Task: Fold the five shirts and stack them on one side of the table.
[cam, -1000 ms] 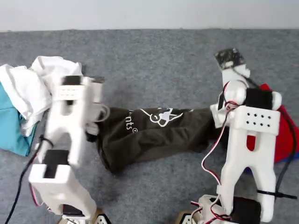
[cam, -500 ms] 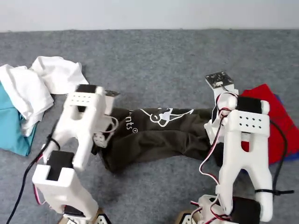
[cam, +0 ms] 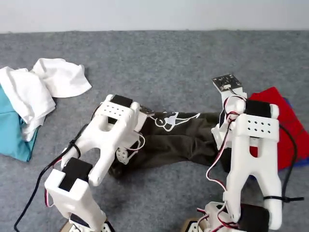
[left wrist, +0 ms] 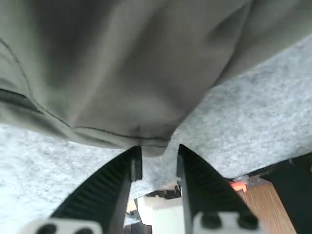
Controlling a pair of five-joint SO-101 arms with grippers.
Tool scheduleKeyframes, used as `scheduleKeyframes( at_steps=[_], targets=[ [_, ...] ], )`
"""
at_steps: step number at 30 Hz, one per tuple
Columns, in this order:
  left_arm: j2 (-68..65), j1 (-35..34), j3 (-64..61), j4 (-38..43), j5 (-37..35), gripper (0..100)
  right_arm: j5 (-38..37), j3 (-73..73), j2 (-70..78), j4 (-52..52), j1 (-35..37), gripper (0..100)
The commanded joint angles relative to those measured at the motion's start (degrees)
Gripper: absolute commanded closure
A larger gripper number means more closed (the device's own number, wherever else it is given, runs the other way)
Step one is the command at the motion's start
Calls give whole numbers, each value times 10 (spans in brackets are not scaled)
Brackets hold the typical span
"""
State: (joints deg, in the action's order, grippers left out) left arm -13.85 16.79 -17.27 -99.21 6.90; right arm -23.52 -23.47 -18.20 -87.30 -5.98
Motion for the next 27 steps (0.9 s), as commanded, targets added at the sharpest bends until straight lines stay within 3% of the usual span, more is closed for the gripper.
scheduleKeyframes(
  at_steps=[1,10,18,27],
  targets=[
    [20,4,-12,-12,6,877,4,3,-19,4,1,829],
    [-110,4,2,1,47,879,4,3,-19,4,1,829],
    [-216,7,70,0,47,987,4,3,-19,4,1,829],
    [-147,3,113,-15,47,987,4,3,-19,2,1,829]
  ],
)
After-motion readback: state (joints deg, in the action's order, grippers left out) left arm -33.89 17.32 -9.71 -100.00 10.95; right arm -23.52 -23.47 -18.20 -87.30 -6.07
